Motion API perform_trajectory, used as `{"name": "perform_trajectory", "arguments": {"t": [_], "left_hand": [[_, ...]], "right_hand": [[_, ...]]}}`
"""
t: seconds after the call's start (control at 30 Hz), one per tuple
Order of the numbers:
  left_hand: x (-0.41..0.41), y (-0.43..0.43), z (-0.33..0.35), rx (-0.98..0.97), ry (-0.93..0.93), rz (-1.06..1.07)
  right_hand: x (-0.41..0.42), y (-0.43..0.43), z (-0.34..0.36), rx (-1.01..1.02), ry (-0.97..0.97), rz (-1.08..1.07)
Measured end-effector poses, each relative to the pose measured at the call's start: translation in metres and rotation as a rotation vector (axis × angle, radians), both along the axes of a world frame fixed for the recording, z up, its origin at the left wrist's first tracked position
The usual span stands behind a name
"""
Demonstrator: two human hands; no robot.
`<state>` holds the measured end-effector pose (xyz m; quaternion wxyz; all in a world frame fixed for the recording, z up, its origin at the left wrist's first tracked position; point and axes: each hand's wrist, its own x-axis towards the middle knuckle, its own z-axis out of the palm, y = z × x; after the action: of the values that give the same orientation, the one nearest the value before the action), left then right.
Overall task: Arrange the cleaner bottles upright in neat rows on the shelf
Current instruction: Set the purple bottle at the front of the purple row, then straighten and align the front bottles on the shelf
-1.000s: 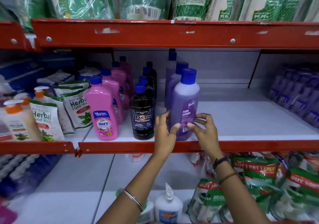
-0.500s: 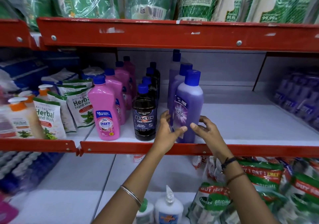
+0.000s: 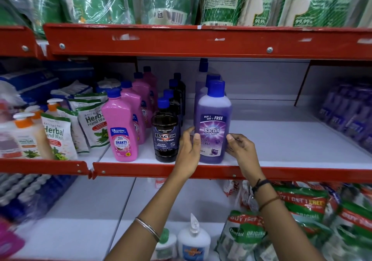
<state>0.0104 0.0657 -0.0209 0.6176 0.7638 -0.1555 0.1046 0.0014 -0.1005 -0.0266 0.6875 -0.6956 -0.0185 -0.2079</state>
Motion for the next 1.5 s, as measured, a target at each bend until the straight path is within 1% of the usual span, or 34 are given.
{"name": "perform_trajectory", "arguments": {"t": [0.03,0.1,0.17,0.33,0.47,0.6,0.77,0.83,0.9,0.93,0.97,1.0,1.03,1.1,1.17,1.27,1.33,1.43,1.5], "left_hand": [[-0.002,0.001,0.002,-0.05,0.016,-0.024],[-0.003,0.005,0.007,-0.134,0.04,-0.087],[-0.004,0.006,0.012,-0.132,0.061,-0.137],[-0.008,0.005,0.012,-0.051,0.07,-0.16],[-0.026,0.007,0.014,-0.025,0.051,-0.153],[-0.041,0.008,0.013,0.047,-0.002,-0.117],[-0.048,0.008,0.014,0.082,0.002,-0.081],[-0.053,0.009,0.01,-0.001,-0.074,-0.017],[-0.057,0.014,0.003,-0.159,-0.173,0.11],[-0.057,0.019,0.002,-0.229,-0.205,0.19],[-0.056,0.026,0.001,-0.278,-0.221,0.264],[-0.054,0.035,0.004,-0.313,-0.219,0.311],[-0.049,0.044,0.006,-0.327,-0.196,0.336],[-0.038,0.062,0.009,-0.296,-0.144,0.315],[-0.026,0.075,0.008,-0.245,-0.103,0.237],[-0.013,0.088,0.002,-0.154,-0.059,0.178],[-0.012,0.094,0.001,-0.098,-0.058,0.153],[-0.015,0.102,0.005,-0.064,-0.052,0.103],[-0.016,0.107,0.005,-0.04,-0.066,0.082]], "right_hand": [[-0.002,0.0,0.001,0.049,-0.001,-0.017],[-0.008,0.002,0.004,0.21,0.018,-0.034],[-0.01,0.005,0.008,0.305,0.04,-0.018],[-0.018,0.014,0.009,0.267,0.027,0.063],[-0.024,0.012,0.006,0.225,0.005,0.07],[-0.035,0.012,0.002,0.203,-0.007,0.071],[-0.045,0.016,0.002,0.149,-0.004,0.062],[-0.052,0.029,-0.001,0.106,-0.057,-0.062],[-0.062,0.048,-0.007,0.088,-0.222,-0.252],[-0.067,0.057,-0.009,0.085,-0.323,-0.291],[-0.069,0.067,-0.011,0.067,-0.409,-0.282],[-0.07,0.077,-0.014,0.043,-0.455,-0.216],[-0.068,0.088,-0.015,0.021,-0.456,-0.112],[-0.058,0.111,-0.01,0.005,-0.358,0.102],[-0.043,0.129,-0.006,0.015,-0.214,0.19],[-0.017,0.147,-0.003,0.058,-0.128,0.143],[-0.009,0.153,-0.001,0.046,-0.096,0.112],[-0.005,0.154,0.0,0.023,-0.094,0.076],[-0.005,0.15,-0.001,0.057,-0.098,0.077]]}}
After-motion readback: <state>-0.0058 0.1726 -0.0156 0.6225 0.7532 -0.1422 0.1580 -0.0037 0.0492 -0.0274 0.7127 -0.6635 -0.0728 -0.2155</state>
